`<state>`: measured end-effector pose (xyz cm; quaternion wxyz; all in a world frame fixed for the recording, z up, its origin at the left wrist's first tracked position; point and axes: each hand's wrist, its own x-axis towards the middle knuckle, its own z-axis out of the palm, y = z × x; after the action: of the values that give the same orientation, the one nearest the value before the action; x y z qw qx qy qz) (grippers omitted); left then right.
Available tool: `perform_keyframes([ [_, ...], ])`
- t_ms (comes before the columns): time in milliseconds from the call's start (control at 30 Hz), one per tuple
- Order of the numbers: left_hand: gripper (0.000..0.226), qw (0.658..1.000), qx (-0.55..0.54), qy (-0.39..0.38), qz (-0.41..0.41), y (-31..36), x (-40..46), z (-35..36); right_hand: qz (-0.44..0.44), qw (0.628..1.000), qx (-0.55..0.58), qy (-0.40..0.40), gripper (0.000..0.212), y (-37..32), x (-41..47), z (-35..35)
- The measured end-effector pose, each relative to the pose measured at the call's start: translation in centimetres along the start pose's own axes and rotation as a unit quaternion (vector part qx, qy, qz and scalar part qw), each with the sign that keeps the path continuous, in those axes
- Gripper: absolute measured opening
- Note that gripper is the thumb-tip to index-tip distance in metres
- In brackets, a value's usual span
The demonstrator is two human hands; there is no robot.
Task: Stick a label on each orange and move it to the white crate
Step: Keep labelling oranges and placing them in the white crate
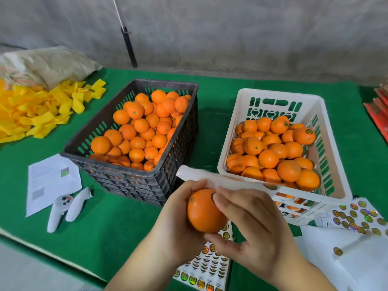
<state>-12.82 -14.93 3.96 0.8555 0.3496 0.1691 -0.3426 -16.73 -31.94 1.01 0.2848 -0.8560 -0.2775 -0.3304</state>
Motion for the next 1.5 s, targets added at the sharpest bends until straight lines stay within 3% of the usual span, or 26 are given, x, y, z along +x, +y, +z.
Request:
perform_keyframes([
  [167, 0.039, 1.000, -0.002, 0.007, 0.029, 0.2, 0.4, 1.6, 0.059, 0.997, 0.036, -0.025, 0.074, 0.2, 1.6, -0.7],
  [267, 0.031, 0.992, 0.041, 0.036, 0.115, 0.6, 1.7, 2.1, 0.092, 0.996, 0.018, 0.010, 0.076, 1.5, 2.6, -2.2],
  [367, 0.039, 0.979, 0.031, 0.041, 0.198, 1.9, 2.8, 1.7, 0.237, 0.970, -0.009, 0.056, 0.091, 4.2, 3.3, -3.3],
  [433, 0.039, 0.980, 0.041, -0.002, 0.197, 3.2, 3.1, 0.9, 0.392, 0.918, 0.057, 0.031, 0.108, 5.6, 3.4, -3.4],
  [500, 0.045, 0.981, 0.058, -0.032, 0.183, 4.6, 3.7, 0.0, 0.476, 0.852, 0.217, 0.014, 0.096, 6.0, 3.3, -2.4],
  [567, 0.051, 0.974, 0.106, -0.072, 0.186, 6.1, 4.8, -0.6, 0.544, 0.711, 0.445, -0.014, 0.104, 6.2, 3.2, -1.0],
  [600, 0.049, 0.965, 0.152, -0.077, 0.198, 6.9, 5.5, -0.7, 0.544, 0.658, 0.520, -0.010, 0.103, 6.6, 3.1, -0.2],
  [633, 0.045, 0.952, 0.206, -0.072, 0.213, 7.7, 6.2, -0.8, 0.524, 0.640, 0.562, 0.002, 0.091, 6.7, 3.1, 0.3],
  [700, 0.037, 0.915, 0.310, -0.069, 0.247, 9.7, 7.9, -0.9, 0.482, 0.679, 0.554, 0.025, 0.055, 7.3, 3.9, 1.1],
  [800, 0.020, 0.830, 0.435, -0.033, 0.348, 13.3, 12.1, -0.9, 0.478, 0.716, 0.499, 0.103, 0.045, 9.4, 4.9, 1.7],
  [833, 0.016, 0.781, 0.480, 0.029, 0.399, 14.8, 14.2, -1.1, 0.481, 0.716, 0.490, 0.125, 0.045, 10.1, 5.3, 1.9],
  [900, 0.017, 0.625, 0.608, 0.152, 0.466, 18.2, 18.7, -1.8, 0.473, 0.717, 0.488, 0.151, 0.043, 11.5, 5.8, 2.1],
  [967, 0.038, 0.466, 0.767, 0.192, 0.396, 21.7, 23.5, -2.4, 0.472, 0.718, 0.487, 0.159, 0.039, 12.6, 6.0, 2.2],
  [1067, 0.071, 0.330, 0.897, 0.182, 0.232, 25.8, 28.8, -2.0, 0.488, 0.705, 0.484, 0.176, 0.040, 13.5, 5.8, 2.5],
  [1133, 0.088, 0.297, 0.923, 0.148, 0.195, 27.4, 31.0, -1.6, 0.489, 0.701, 0.482, 0.193, 0.041, 13.7, 5.5, 2.6],
  [1300, 0.091, 0.274, 0.937, 0.125, 0.178, 28.4, 32.3, -2.6, 0.500, 0.688, 0.480, 0.215, 0.041, 13.7, 4.6, 2.3],
  [1400, 0.086, 0.204, 0.958, 0.136, 0.147, 28.9, 30.7, -4.2, 0.490, 0.695, 0.487, 0.199, 0.037, 13.1, 4.7, 1.9],
  [1433, 0.079, 0.195, 0.959, 0.151, 0.137, 28.9, 29.8, -4.8, 0.486, 0.696, 0.490, 0.201, 0.036, 12.9, 4.9, 1.8],
  [1467, 0.074, 0.205, 0.952, 0.176, 0.143, 28.7, 28.9, -5.4, 0.483, 0.696, 0.492, 0.202, 0.036, 12.6, 5.0, 1.6],
  [1500, 0.068, 0.248, 0.930, 0.210, 0.170, 28.0, 27.7, -5.8, 0.481, 0.696, 0.493, 0.201, 0.037, 12.3, 5.1, 1.4],
])
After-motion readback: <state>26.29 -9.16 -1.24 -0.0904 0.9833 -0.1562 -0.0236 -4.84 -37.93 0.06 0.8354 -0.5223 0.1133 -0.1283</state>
